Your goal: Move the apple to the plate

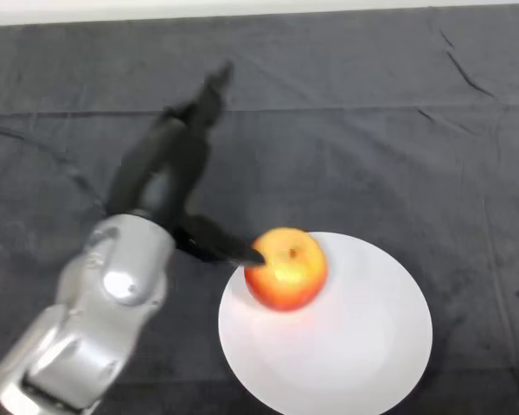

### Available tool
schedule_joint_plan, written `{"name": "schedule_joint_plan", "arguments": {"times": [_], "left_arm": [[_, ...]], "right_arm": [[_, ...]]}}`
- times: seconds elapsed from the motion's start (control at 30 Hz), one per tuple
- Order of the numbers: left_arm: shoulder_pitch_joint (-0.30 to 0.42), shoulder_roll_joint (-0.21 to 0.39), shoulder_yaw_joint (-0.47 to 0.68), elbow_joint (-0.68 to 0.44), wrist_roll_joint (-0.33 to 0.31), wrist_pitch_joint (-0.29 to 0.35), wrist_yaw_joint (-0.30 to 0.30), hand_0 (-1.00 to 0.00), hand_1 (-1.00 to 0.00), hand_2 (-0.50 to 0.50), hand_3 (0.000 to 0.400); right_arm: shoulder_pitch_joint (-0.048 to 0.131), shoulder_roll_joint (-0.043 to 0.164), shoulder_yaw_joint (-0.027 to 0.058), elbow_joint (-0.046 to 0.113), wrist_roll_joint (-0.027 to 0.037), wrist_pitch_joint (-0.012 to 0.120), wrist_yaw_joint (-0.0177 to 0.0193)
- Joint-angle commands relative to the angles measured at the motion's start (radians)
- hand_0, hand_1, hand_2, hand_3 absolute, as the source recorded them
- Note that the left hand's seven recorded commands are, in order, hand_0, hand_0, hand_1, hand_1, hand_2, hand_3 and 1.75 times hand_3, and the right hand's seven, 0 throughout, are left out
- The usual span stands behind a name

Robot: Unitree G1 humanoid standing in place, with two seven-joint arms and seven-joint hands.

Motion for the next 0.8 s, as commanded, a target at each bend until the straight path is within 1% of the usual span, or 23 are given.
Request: {"name": "schedule_joint_plan", "arguments": {"times": [0.03, 0.13, 0.33, 0.47, 0.53, 0.57, 0.8], "left_arm": [[0.056, 0.047, 0.052, -0.039, -0.015, -0.024, 0.026, 0.00, 0.00, 0.00, 0.000], [0.089, 0.043, 0.127, -0.040, -0.024, -0.064, 0.064, 0.00, 0.00, 0.00, 0.000], [0.149, 0.034, 0.277, 0.016, -0.055, -0.187, 0.138, 0.00, 0.00, 0.00, 0.000], [0.186, 0.029, 0.380, 0.079, -0.083, -0.283, 0.183, 0.00, 0.00, 0.00, 0.000], [0.194, 0.021, 0.413, 0.104, -0.089, -0.312, 0.205, 0.00, 0.00, 0.00, 0.000], [0.202, 0.019, 0.439, 0.122, -0.097, -0.337, 0.217, 0.00, 0.00, 0.00, 0.000], [0.248, 0.016, 0.584, 0.262, -0.147, -0.494, 0.269, 0.00, 0.00, 0.00, 0.000]], "right_arm": [[0.003, -0.012, -0.0181, 0.001, 0.0158, -0.006, 0.0023], [0.003, -0.012, -0.0180, 0.000, 0.0157, -0.006, 0.0020], [0.004, -0.011, -0.0175, -0.002, 0.0155, -0.006, 0.0012], [0.005, -0.010, -0.0172, -0.004, 0.0154, -0.006, 0.0006], [0.005, -0.009, -0.0170, -0.005, 0.0153, -0.006, 0.0003], [0.005, -0.009, -0.0169, -0.006, 0.0153, -0.006, 0.0001], [0.006, -0.008, -0.0164, -0.008, 0.0151, -0.006, -0.0009]]}}
